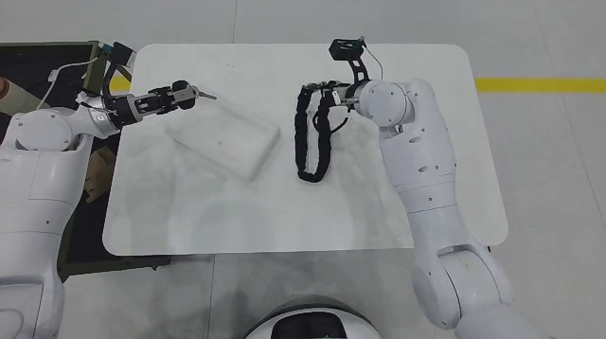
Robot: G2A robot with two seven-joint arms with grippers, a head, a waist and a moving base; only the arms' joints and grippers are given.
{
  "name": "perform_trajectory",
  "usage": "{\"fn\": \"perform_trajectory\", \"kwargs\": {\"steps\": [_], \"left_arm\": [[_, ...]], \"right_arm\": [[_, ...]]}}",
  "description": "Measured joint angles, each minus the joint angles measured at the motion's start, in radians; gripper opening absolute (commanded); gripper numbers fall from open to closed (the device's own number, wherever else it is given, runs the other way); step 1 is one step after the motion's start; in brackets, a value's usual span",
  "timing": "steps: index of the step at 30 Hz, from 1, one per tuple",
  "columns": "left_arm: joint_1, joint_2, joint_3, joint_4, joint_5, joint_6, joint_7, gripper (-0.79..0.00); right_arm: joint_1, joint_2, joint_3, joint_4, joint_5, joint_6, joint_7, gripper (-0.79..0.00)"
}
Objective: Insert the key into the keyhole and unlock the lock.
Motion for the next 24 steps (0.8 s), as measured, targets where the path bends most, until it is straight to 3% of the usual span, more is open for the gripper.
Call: {"fn": "perform_trajectory", "kwargs": {"steps": [5, 8, 12, 15, 17, 24], "left_arm": [[0.0, 0.0, 0.0, 0.0, 0.0, 0.0, 0.0, -0.785], [0.0, 0.0, 0.0, 0.0, 0.0, 0.0, 0.0, -0.785], [0.0, 0.0, 0.0, 0.0, 0.0, 0.0, 0.0, -0.785], [0.0, 0.0, 0.0, 0.0, 0.0, 0.0, 0.0, -0.785], [0.0, 0.0, 0.0, 0.0, 0.0, 0.0, 0.0, -0.785], [0.0, 0.0, 0.0, 0.0, 0.0, 0.0, 0.0, -0.785]], "right_arm": [[-0.013, 0.0, -0.003, -0.013, 0.012, -0.001, -0.014, -0.785], [-0.095, -0.009, 0.011, -0.074, 0.081, -0.046, -0.111, -0.785], [-0.208, -0.055, 0.112, -0.158, 0.217, -0.179, -0.237, -0.785], [-0.329, -0.09, 0.219, -0.269, 0.368, -0.33, -0.242, -0.785], [-0.363, -0.09, 0.24, -0.295, 0.431, -0.393, -0.234, -0.785], [-0.318, -0.089, 0.212, -0.257, 0.357, -0.316, -0.234, -0.785]]}}
